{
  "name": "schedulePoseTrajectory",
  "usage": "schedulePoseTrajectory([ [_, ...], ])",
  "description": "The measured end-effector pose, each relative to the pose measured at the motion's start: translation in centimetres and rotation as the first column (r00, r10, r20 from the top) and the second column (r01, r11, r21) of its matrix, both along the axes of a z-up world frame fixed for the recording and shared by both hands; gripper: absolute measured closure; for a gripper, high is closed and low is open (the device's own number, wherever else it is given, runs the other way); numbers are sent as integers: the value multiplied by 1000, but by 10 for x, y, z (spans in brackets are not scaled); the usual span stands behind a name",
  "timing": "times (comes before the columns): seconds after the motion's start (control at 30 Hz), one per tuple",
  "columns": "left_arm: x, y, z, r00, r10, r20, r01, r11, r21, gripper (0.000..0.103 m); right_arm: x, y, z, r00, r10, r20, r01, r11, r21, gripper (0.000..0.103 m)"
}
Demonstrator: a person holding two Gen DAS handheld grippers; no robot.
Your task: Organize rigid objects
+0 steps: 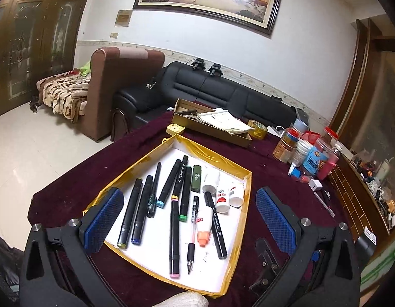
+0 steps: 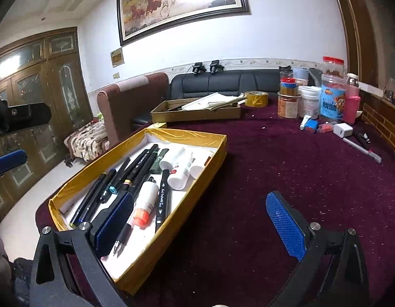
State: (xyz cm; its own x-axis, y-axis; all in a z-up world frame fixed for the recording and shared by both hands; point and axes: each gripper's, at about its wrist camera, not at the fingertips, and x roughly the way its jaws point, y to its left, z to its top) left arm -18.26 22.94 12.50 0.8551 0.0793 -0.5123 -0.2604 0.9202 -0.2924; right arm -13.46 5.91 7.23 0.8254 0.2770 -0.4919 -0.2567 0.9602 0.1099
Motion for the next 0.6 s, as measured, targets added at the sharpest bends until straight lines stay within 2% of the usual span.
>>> schedulePoseTrajectory([
  [0.13,-1,-1,-7,1000,-22,-20,22,999,-29,0,-13,4,5,1000,-4,2,5,999,-41,1],
  [0.27,3,-6,-13,998,-24,-52,23,1000,-8,0,-25,9,9,999,-9,37,13,995,-96,1],
  [0.4,7,-9,-17,996,-21,-85,22,1000,4,0,-23,13,10,1000,1,14,0,996,-91,1],
  [0.6,2,-5,-26,993,54,-102,-46,996,82,0,-19,26,12,999,38,7,-36,990,-138,1],
])
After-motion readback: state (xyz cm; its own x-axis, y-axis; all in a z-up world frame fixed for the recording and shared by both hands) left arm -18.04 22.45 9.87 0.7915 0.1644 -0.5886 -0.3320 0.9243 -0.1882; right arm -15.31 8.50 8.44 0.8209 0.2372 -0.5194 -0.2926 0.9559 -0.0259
